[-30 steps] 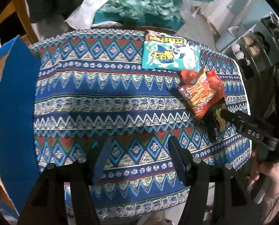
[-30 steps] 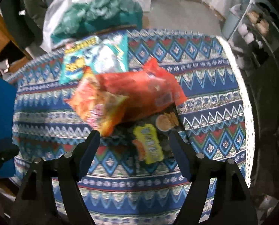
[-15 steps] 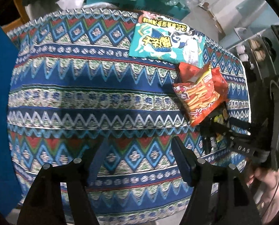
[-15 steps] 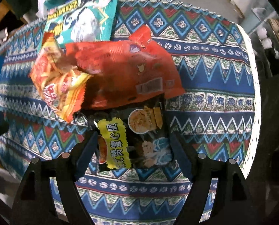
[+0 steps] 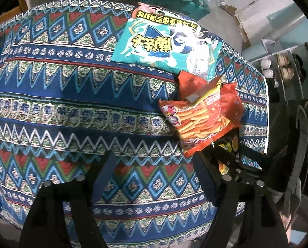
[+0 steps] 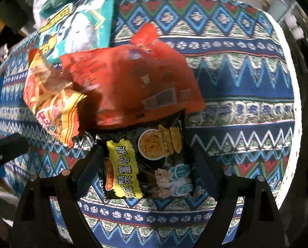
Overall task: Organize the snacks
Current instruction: 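Grasp the black snack bag with right tool while left tool grasps orange bag, then lift both held bags and carry them over the cardboard box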
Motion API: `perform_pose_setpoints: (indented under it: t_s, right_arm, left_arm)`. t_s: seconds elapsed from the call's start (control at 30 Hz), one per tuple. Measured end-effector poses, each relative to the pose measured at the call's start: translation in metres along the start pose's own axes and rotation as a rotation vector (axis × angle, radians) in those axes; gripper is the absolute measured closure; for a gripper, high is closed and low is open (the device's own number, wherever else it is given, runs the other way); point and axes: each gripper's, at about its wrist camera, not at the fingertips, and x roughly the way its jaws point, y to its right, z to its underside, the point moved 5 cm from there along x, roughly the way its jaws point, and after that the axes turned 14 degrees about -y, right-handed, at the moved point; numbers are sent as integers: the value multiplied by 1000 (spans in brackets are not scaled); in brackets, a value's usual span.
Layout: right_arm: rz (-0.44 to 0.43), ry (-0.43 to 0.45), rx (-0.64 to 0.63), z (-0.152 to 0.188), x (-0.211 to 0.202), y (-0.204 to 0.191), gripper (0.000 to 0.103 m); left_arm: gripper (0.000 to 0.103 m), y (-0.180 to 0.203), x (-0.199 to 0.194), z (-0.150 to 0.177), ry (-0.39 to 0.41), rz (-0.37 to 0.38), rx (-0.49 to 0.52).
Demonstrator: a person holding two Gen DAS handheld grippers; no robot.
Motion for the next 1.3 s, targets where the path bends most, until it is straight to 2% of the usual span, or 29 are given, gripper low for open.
perform_pose_setpoints:
  t_s: [0.07, 0.17, 0.33, 0.6, 0.9, 1.03, 1.1, 1.17, 1.2, 1.3]
  right_arm:
    - [16, 21, -7, 1, -2, 0, 18]
    - [-19, 5, -6, 7, 4, -6, 18]
    - [-11, 23, -25, 8, 9, -1, 16]
    - [78, 37, -70, 10, 9, -17, 9]
    - [94, 80, -60, 13, 13, -16, 7]
    - [94, 98, -45, 12, 15, -19, 10]
    - [90, 106, -29, 13, 12, -20, 15]
    - [69, 113, -18, 16, 9, -19, 22]
    - [53, 112, -13, 15, 7, -19, 25]
    - [28, 106, 1, 20, 7, -19, 26]
  left_arm:
    - [23, 3, 3, -2, 4, 14, -12]
    - [23, 8, 6, -4, -3, 54, -43]
    - [23, 17, 9, -7, 3, 82, -85]
    - [22, 30, 11, -15, 17, 125, -137]
    - [21, 33, 31, -31, 7, 176, -239]
    - [21, 35, 38, -34, 1, 189, -231]
    - [26, 36, 39, -33, 3, 184, -207]
    - [44, 38, 41, -33, 0, 195, -186]
    - [45, 39, 42, -33, -8, 203, -178]
    - [50, 37, 41, -30, -3, 189, -159]
